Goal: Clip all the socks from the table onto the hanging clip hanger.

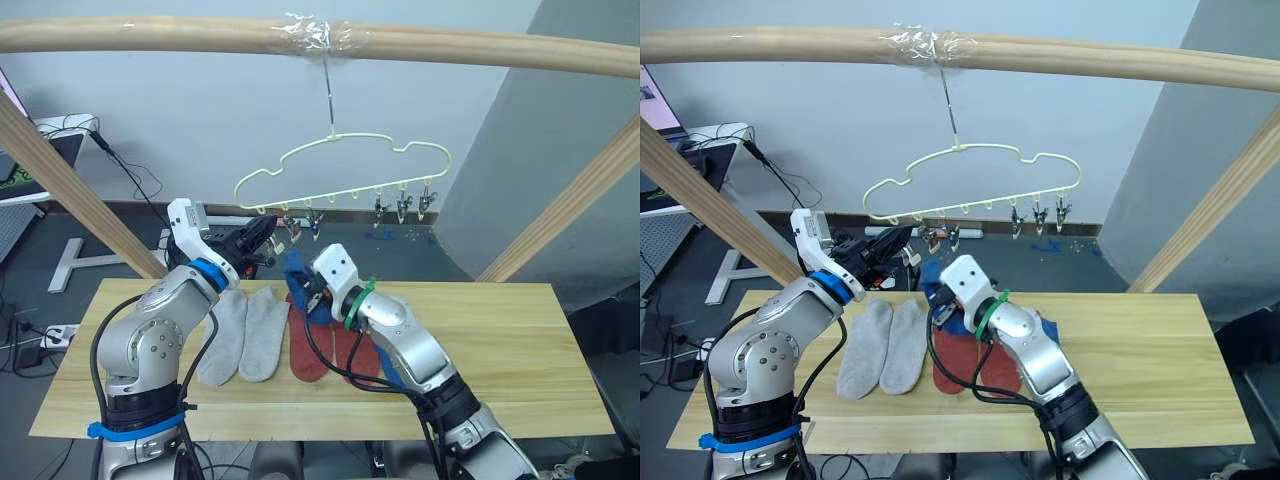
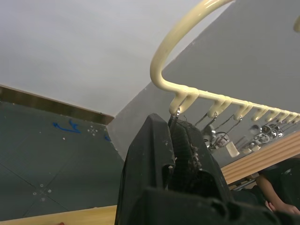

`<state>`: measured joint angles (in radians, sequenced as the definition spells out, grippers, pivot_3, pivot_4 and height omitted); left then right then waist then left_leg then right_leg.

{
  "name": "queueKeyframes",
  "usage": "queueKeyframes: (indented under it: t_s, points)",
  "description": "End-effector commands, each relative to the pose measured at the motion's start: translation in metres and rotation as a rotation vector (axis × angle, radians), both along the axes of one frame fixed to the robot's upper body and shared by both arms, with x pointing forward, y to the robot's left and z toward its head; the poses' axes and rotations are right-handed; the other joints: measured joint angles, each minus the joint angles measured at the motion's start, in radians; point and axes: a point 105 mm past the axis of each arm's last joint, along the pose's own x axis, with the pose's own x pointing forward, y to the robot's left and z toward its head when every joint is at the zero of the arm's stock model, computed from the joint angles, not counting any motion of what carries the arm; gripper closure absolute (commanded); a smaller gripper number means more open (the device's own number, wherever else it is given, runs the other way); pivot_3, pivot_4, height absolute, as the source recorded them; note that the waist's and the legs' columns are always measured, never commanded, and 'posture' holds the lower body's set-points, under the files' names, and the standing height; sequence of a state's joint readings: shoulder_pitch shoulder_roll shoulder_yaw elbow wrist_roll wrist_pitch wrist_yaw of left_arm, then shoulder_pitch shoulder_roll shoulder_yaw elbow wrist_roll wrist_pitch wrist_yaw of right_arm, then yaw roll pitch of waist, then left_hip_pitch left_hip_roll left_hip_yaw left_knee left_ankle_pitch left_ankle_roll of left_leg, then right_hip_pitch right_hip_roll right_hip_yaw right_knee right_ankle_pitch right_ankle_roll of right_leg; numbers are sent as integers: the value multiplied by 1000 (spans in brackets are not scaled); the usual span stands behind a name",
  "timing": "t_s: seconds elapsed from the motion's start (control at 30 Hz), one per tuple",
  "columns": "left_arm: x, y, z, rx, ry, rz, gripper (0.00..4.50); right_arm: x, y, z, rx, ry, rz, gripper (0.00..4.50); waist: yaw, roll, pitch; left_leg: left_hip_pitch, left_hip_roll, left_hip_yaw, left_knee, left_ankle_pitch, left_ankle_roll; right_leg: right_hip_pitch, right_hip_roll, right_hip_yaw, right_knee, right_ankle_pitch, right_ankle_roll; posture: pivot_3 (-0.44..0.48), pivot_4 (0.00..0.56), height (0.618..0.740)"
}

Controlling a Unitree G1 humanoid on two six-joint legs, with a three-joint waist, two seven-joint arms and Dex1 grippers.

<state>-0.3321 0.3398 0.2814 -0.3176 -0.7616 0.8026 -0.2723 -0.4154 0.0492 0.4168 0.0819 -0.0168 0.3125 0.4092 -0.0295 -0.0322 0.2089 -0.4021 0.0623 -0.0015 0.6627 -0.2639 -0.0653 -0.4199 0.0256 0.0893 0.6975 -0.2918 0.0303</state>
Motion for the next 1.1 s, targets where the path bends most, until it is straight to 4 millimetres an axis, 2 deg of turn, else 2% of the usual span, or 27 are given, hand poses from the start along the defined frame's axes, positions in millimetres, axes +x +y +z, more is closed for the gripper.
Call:
queueKeyframes:
  t_s: [0.03, 0.37, 0.7, 0.93, 1.03, 1.1]
  points:
    - [-3, -7, 15, -1, -54, -23, 4500, -4, 9, 16, 49, -44, 33, 4473, 0, 0, 0, 0, 0, 0, 0, 0, 0, 0, 0, 0, 0, 0, 0, 54, 192, 700]
    - [-6, -8, 7, 19, -40, -23, 4500, -8, 22, 43, 124, -86, 82, 4473, 0, 0, 0, 0, 0, -1, 0, 0, 0, 0, 0, 0, 0, 0, 0, 61, 193, 700]
    - [-6, -2, 3, 2, -25, -7, 4500, -9, 24, 48, 140, -94, 93, 4473, 1, 0, 0, 0, 0, -1, 0, 0, 0, 0, 0, -1, 0, 0, 0, 67, 192, 700]
    - [-8, 4, 0, 3, -11, -5, 2262, -8, 23, 47, 134, -96, 89, 4500, 0, 0, 0, 0, 0, -1, 0, 0, 0, 0, 0, -1, 0, 0, 0, 71, 188, 700]
    - [-17, 3, -2, 12, -2, -59, 1344, -7, 23, 46, 133, -95, 88, 4500, 0, 0, 0, 0, 0, -1, 0, 0, 0, 0, 0, -1, 0, 0, 0, 71, 188, 700]
    - [-24, 3, -3, 11, 12, -97, 1344, -7, 23, 46, 132, -97, 87, 4500, 0, 0, 0, 0, 0, -1, 0, 0, 0, 0, 0, -1, 0, 0, 0, 71, 188, 700]
